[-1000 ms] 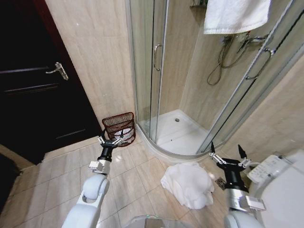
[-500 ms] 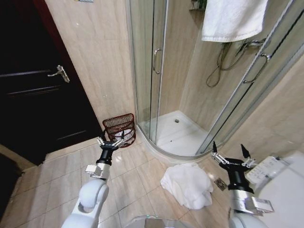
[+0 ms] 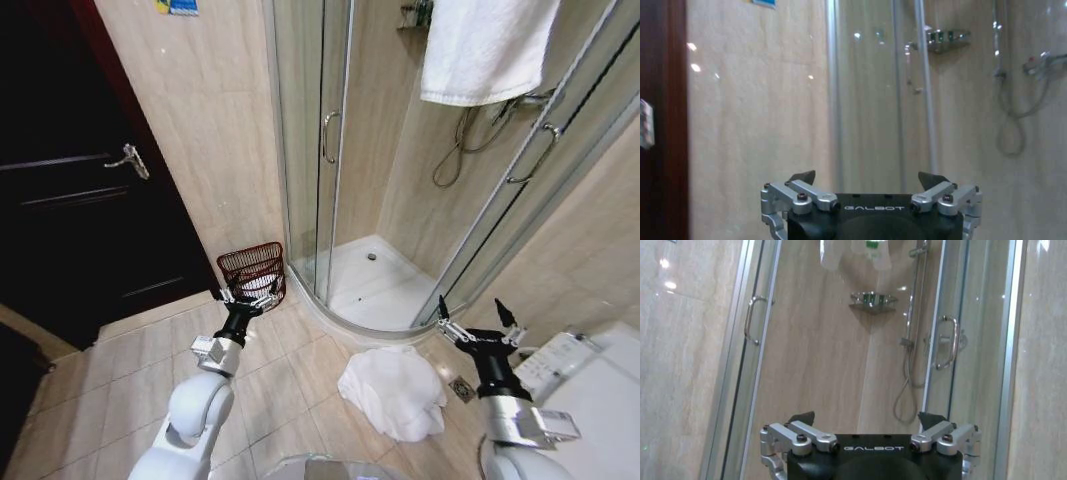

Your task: Discard the used towel into the hamper.

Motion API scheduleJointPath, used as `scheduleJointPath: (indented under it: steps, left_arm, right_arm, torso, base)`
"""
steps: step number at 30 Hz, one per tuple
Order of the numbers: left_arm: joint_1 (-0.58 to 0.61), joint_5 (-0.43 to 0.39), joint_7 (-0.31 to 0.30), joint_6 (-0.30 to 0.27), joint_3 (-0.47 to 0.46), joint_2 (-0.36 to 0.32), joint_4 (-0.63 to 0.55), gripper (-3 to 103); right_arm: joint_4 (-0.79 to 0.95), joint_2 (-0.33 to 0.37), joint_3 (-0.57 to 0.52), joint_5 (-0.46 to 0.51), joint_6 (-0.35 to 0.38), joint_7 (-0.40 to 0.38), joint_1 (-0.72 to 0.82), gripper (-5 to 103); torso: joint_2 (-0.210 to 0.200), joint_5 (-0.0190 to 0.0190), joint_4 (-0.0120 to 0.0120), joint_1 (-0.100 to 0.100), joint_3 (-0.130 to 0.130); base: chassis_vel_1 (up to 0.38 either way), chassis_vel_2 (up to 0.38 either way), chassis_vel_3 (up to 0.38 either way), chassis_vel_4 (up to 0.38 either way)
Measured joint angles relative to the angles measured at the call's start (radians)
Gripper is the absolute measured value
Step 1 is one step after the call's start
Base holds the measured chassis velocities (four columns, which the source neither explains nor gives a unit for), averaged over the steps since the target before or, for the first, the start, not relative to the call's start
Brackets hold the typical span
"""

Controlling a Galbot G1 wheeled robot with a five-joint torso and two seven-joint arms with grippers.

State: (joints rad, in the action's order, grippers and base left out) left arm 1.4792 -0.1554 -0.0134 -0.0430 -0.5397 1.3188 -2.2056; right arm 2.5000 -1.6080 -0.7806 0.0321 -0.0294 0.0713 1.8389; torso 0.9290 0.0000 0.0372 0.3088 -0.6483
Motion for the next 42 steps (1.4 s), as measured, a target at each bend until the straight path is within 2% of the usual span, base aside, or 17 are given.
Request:
scheduleJointPath:
  steps: [4, 8, 42]
  left_arm:
    - [-0.006, 0.007, 0.007, 0.041, -0.022, 0.0, 0.038, 100]
    - [-0.014, 0.001, 0.007, 0.045, -0.023, 0.001, 0.045, 100]
    - [-0.036, -0.049, -0.001, 0.015, -0.021, -0.001, -0.007, 100]
  right_arm:
    - [0.002, 0.0, 0.005, -0.014, 0.002, -0.003, -0.001, 100]
    - [0.002, 0.0, 0.006, -0.02, 0.017, -0.008, -0.011, 100]
    - [0.0, 0.0, 0.012, -0.041, 0.131, -0.032, -0.078, 100]
  torso:
    - [0.017, -0.0001, 0.0001, 0.008, -0.01]
    - [0.034, -0.0001, 0.0, 0.015, -0.019]
    - [0.201, 0.0, 0.0, 0.09, -0.111]
  base:
    - [0.0, 0.0, 0.0, 0.0]
    - [0.0, 0.0, 0.0, 0.0]
    - [0.0, 0.0, 0.0, 0.0]
